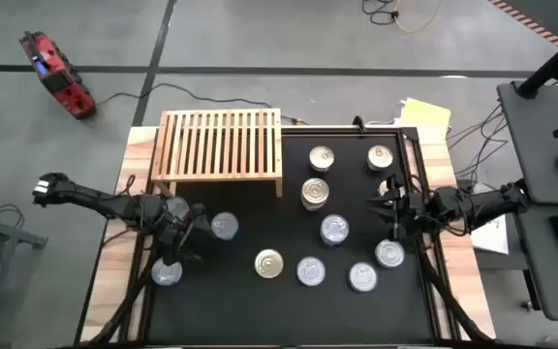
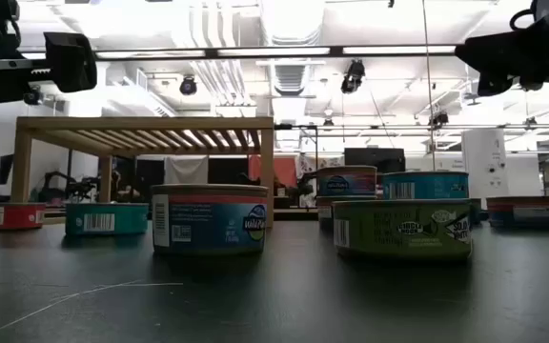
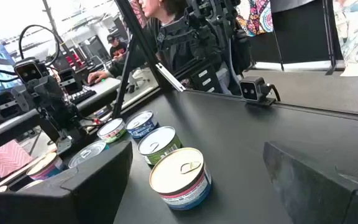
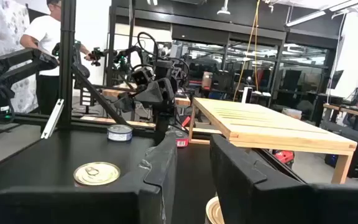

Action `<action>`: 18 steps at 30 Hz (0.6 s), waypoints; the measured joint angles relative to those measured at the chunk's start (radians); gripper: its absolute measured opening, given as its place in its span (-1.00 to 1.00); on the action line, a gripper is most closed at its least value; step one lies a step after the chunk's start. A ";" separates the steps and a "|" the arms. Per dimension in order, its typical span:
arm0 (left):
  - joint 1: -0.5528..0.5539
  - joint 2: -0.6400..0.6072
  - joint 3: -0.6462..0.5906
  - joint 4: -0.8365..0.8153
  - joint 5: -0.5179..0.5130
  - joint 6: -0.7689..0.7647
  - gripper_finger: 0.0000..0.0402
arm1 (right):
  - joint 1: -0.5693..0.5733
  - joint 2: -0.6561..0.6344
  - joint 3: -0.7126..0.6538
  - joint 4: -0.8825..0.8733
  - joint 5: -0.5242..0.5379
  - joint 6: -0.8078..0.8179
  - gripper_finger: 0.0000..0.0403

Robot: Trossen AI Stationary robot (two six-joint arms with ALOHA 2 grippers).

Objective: Stack canned seafood by type on shelf

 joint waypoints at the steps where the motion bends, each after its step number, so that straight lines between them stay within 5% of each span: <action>1: 0.000 0.000 0.000 0.000 0.000 0.000 0.72 | 0.000 0.000 0.000 0.000 0.000 0.000 -0.54; 18: 0.000 0.000 0.000 0.000 0.000 0.000 0.72 | 0.000 0.000 0.000 0.000 0.000 0.000 -0.61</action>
